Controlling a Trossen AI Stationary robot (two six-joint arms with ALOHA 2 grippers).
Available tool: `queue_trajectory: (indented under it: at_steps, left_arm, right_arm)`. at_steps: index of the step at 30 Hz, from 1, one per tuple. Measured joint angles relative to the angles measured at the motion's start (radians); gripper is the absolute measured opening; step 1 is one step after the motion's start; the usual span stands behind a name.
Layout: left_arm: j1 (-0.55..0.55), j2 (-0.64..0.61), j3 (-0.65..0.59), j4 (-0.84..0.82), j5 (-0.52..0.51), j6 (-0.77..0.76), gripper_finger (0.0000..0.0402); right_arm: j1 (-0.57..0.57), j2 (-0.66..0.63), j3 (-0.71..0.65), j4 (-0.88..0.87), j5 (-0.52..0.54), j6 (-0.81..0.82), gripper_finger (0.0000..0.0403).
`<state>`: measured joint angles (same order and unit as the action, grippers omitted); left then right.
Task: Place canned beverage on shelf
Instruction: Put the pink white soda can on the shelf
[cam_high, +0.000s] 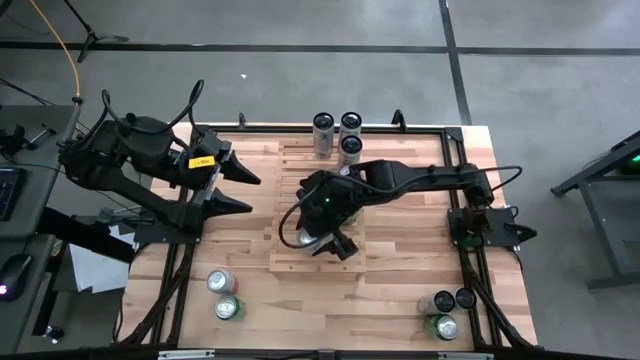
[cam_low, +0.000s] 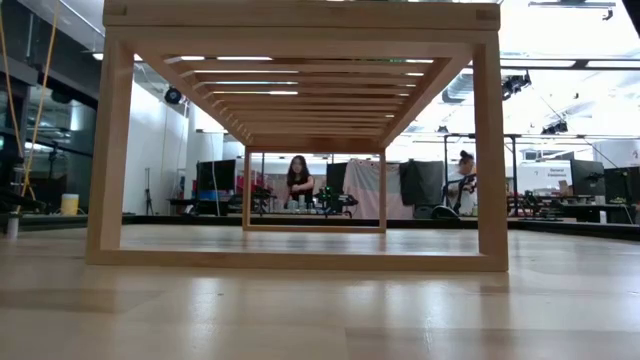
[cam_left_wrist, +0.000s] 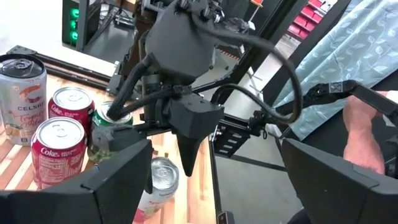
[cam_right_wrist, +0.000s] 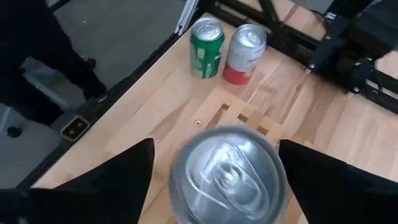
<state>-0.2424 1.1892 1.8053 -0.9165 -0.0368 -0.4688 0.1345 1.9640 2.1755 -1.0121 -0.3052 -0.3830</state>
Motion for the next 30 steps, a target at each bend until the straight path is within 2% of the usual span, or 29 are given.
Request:
queue_trajectory:
  at_steps: [8,14,21,30]
  left_arm:
    - [0.000,0.000,0.000,-0.006,0.000,0.009,0.0349]
    - [0.000,-0.002,0.000,-0.007,0.000,0.021,0.0349]
    - [0.000,-0.003,0.000,-0.007,-0.066,0.099,0.0349]
    - [0.000,-0.003,0.000,-0.007,-0.180,0.211,0.0349]
  right_arm:
    - [-0.023,0.000,0.086,0.000,0.014,0.056,0.0330]
    - [-0.029,-0.001,0.157,-0.018,0.034,0.255,0.0330]
    - [0.058,-0.012,0.177,-0.134,0.332,0.505,0.0330]
    - [0.212,-0.012,0.177,-0.141,0.714,0.845,0.0330]
